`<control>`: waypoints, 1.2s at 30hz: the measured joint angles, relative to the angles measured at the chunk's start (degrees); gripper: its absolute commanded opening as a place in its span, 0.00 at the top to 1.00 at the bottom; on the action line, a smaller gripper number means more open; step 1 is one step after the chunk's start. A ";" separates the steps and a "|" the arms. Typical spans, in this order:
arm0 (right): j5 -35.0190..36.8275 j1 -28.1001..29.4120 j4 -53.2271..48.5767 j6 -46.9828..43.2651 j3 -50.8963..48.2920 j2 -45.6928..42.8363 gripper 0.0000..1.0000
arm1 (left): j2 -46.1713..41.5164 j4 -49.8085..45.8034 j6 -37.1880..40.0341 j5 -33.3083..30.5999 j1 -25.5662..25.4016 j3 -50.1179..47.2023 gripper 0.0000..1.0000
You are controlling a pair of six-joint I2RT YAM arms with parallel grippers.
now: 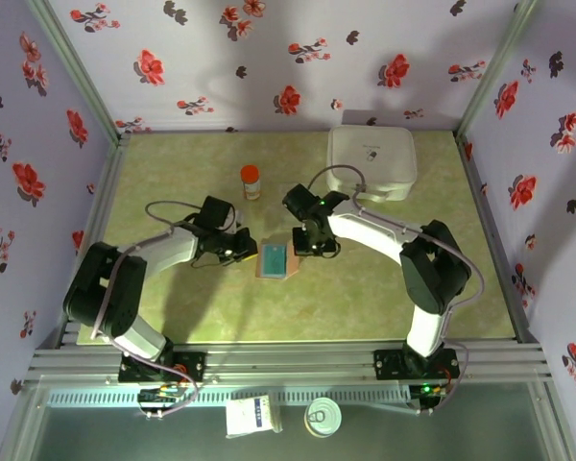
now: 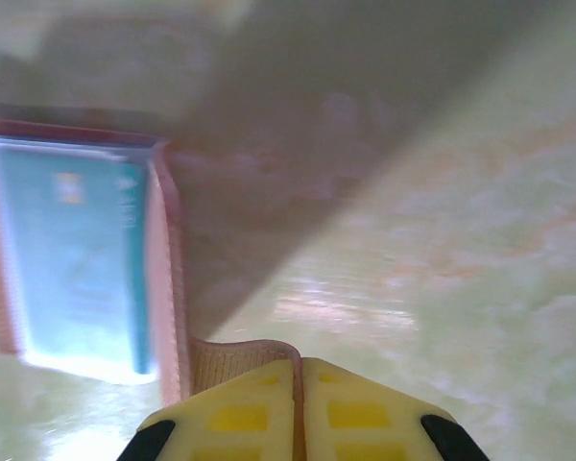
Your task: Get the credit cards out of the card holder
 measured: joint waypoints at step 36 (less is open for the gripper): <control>3.10 -1.53 4.70 -4.57 -3.63 4.28 0.80 | 4.26 0.76 0.15 -3.69 -0.35 -1.33 1.00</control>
